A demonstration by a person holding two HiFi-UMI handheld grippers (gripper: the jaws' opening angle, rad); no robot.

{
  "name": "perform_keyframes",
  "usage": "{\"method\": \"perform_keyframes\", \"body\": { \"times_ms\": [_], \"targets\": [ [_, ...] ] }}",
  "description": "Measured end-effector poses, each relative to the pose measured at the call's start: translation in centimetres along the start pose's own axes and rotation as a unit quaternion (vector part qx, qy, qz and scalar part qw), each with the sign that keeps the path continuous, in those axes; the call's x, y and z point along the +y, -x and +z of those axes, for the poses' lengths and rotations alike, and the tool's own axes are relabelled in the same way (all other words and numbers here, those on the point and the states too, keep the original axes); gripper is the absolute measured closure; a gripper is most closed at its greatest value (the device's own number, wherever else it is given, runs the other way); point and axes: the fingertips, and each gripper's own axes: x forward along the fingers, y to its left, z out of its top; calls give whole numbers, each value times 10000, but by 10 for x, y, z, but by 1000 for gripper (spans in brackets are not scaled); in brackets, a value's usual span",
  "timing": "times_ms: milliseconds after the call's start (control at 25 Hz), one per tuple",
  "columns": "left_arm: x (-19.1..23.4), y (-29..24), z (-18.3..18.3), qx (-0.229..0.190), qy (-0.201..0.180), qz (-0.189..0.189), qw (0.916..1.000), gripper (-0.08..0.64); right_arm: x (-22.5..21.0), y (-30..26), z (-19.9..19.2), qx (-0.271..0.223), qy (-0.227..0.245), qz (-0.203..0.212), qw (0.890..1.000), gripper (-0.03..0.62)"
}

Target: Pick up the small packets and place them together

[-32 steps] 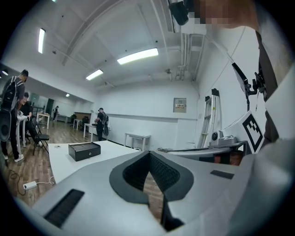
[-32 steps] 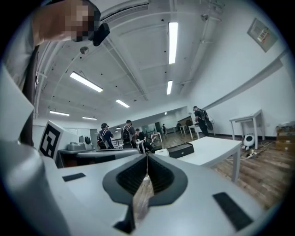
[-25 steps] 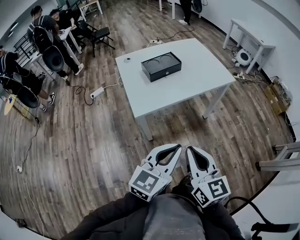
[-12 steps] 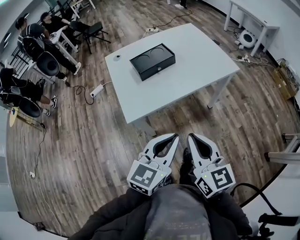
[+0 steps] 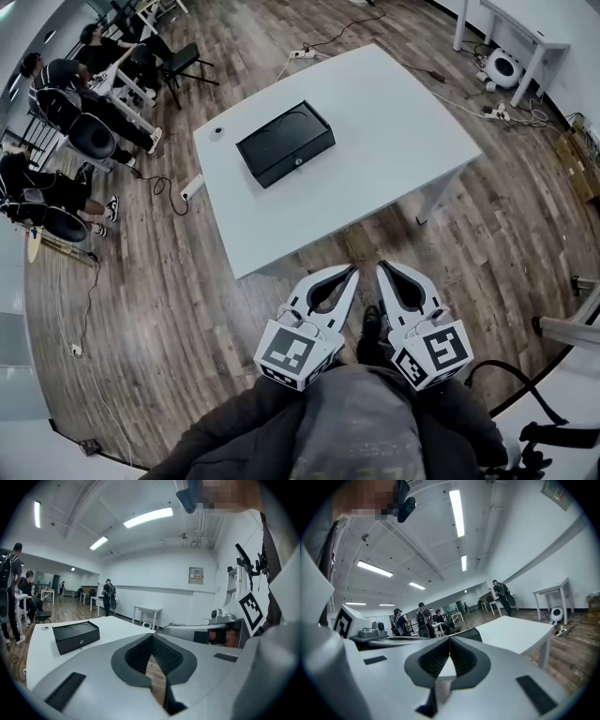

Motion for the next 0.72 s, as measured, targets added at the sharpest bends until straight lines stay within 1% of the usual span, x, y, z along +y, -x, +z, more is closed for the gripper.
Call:
{"method": "perform_keyframes", "body": {
  "times_ms": [160, 440, 560, 720],
  "targets": [
    [11, -14, 13, -62, 48, 270, 9996, 557, -17, -16, 14, 28, 22, 189, 9998, 588],
    [45, -15, 16, -72, 144, 824, 9965, 557, -17, -55, 16, 170, 4, 673, 9976, 586],
    [67, -10, 9, -56, 247, 1100, 9936, 557, -13, -78, 11, 282, 5, 888, 9956, 588],
    [104, -10, 10, -137, 383, 1393, 9894, 557, -7, -115, 6, 458, 75, 1155, 9922, 586]
  ]
}}
